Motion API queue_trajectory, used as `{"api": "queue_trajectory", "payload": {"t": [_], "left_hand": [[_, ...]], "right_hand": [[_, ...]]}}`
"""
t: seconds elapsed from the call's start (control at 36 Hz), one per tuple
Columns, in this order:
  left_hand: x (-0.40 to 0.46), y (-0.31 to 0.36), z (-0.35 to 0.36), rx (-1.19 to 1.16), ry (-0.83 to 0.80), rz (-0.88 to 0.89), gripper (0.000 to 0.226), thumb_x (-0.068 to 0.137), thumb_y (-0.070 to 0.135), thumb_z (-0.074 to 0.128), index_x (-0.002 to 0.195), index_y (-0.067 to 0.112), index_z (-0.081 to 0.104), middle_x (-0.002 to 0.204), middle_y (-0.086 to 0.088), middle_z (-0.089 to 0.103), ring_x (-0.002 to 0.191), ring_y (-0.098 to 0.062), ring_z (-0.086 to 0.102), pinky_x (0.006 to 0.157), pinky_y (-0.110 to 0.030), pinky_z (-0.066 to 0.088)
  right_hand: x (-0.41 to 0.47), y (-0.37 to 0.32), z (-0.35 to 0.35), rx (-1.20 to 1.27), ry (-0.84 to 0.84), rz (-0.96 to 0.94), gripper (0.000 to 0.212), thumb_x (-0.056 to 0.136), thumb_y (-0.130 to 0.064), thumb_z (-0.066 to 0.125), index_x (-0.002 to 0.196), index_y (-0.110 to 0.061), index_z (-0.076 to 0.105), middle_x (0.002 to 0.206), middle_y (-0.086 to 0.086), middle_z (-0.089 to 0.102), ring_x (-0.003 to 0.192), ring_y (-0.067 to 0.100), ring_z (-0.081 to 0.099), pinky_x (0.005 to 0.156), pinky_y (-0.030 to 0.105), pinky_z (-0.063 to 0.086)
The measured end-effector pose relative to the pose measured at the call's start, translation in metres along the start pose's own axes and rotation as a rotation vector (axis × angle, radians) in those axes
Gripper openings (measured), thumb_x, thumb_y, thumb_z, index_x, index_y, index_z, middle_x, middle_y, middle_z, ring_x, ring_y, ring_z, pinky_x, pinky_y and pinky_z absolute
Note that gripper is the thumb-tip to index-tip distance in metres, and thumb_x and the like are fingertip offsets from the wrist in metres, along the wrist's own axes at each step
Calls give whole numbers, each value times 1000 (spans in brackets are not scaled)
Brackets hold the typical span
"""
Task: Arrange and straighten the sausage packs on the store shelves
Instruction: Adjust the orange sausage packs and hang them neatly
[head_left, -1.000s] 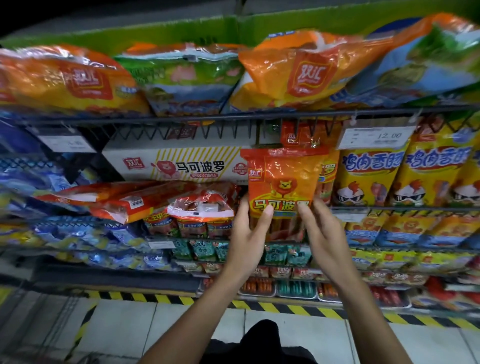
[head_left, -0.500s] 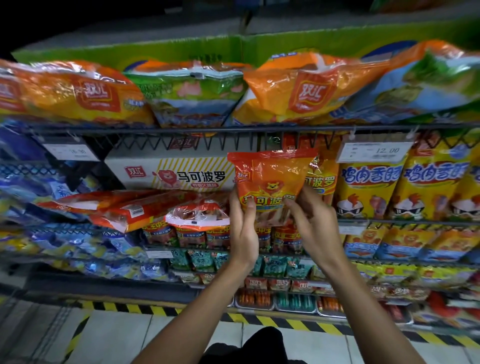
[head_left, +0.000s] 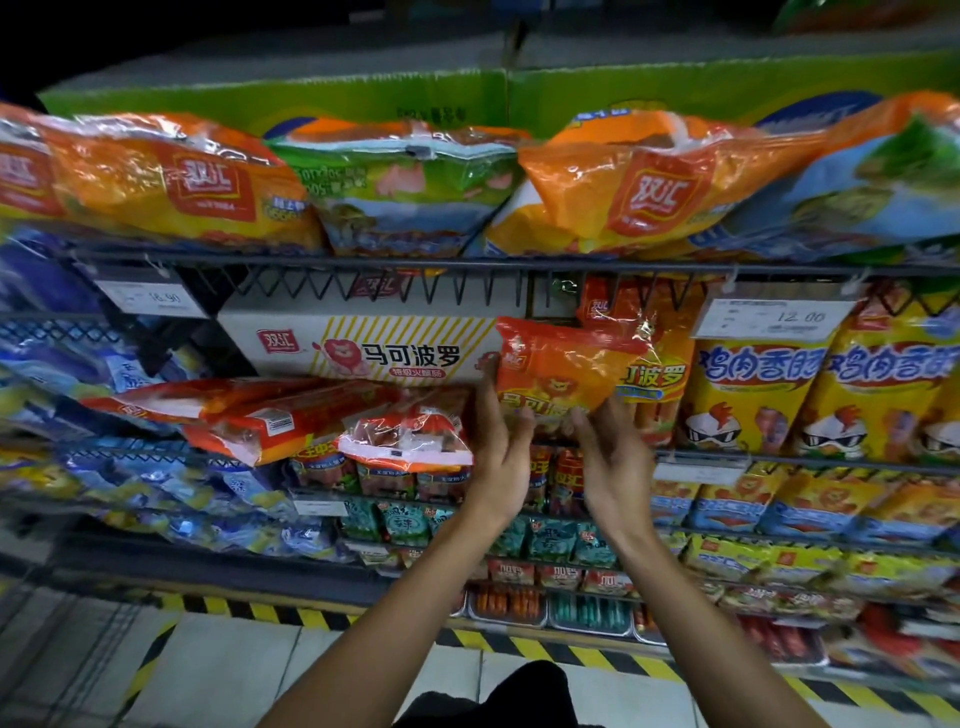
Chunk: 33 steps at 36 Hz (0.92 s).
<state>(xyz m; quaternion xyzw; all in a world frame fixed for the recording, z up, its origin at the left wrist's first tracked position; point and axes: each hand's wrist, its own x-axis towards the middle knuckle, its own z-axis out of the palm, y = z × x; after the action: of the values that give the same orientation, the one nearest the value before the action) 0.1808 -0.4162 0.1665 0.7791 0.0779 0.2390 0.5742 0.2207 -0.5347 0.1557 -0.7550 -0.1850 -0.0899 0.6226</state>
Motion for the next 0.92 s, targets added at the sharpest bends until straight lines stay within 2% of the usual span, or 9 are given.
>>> {"api": "queue_trajectory", "payload": {"t": [0.06, 0.19, 0.25, 0.31, 0.42, 0.5, 0.64, 0.72, 0.92], "left_hand": [[5, -14, -1, 65, 4, -8, 65, 104, 55, 37, 156, 55, -2, 167, 16, 11, 155, -8, 14, 127, -34, 18], [-2, -22, -2, 182, 43, 72, 77, 105, 6, 47, 161, 15, -5, 170, -1, -1, 155, 0, 0, 122, -14, 12], [-7, -22, 0, 222, 72, 127, 78, 105, 3, 49, 161, 9, -6, 170, -2, -9, 158, -14, -6, 126, -24, 5], [-14, -22, 2, 258, 96, 235, 78, 101, -5, 52, 159, 1, 0, 170, -10, -10, 158, -25, -7, 127, -30, 2], [-19, -33, -1, 302, 24, 361, 87, 97, -9, 56, 161, 8, -1, 169, -13, -14, 157, -32, -8, 127, -31, 7], [-16, -39, -5, 321, -24, 380, 91, 97, -8, 57, 161, 11, -4, 168, -12, -18, 157, -35, -10, 127, -28, 7], [-9, -35, 0, 328, -4, 349, 86, 96, -10, 54, 160, 2, -3, 167, -18, -20, 156, -36, -13, 128, -36, 1], [3, -32, 7, 335, 62, 274, 74, 101, -3, 51, 160, 2, 8, 168, -19, -15, 157, -32, -13, 128, -45, 0], [15, -37, 5, 225, 19, 102, 83, 97, -13, 48, 162, 23, 11, 169, 0, -18, 156, -14, -15, 128, -49, 9]], "right_hand": [[0, 3, 3, -59, -9, -34, 28, 106, -16, 50, 132, -8, 55, 105, -13, 66, 94, -6, 61, 77, 13, 43], [1, 5, 13, -155, 49, -35, 36, 105, -27, 50, 128, 1, 54, 86, -18, 56, 72, -5, 56, 63, 15, 39], [-2, 6, 16, -152, 118, 5, 43, 104, -33, 54, 140, -10, 53, 114, -7, 68, 101, 0, 64, 80, 29, 54], [-5, 4, 19, -130, 243, 4, 47, 101, -26, 61, 146, -24, 48, 137, -2, 60, 125, 16, 59, 99, 40, 53], [-10, 7, 25, -122, 376, -102, 45, 99, -11, 64, 142, -15, 50, 139, 7, 55, 130, 27, 54, 101, 51, 49], [-17, 15, 28, -193, 427, -216, 44, 98, -5, 61, 142, -3, 52, 141, 11, 53, 138, 16, 45, 110, 42, 45], [-12, 17, 33, -275, 213, -345, 56, 93, 15, 57, 147, 4, 43, 157, 17, 37, 151, 25, 30, 119, 39, 33], [-5, 14, 35, -305, 70, -229, 58, 102, 1, 53, 156, -9, 33, 168, 4, 20, 155, 17, 17, 123, 27, 24], [-10, 14, 38, -355, 60, -141, 53, 105, -17, 49, 156, -14, 35, 166, -5, 25, 153, 12, 21, 121, 22, 22]]}}
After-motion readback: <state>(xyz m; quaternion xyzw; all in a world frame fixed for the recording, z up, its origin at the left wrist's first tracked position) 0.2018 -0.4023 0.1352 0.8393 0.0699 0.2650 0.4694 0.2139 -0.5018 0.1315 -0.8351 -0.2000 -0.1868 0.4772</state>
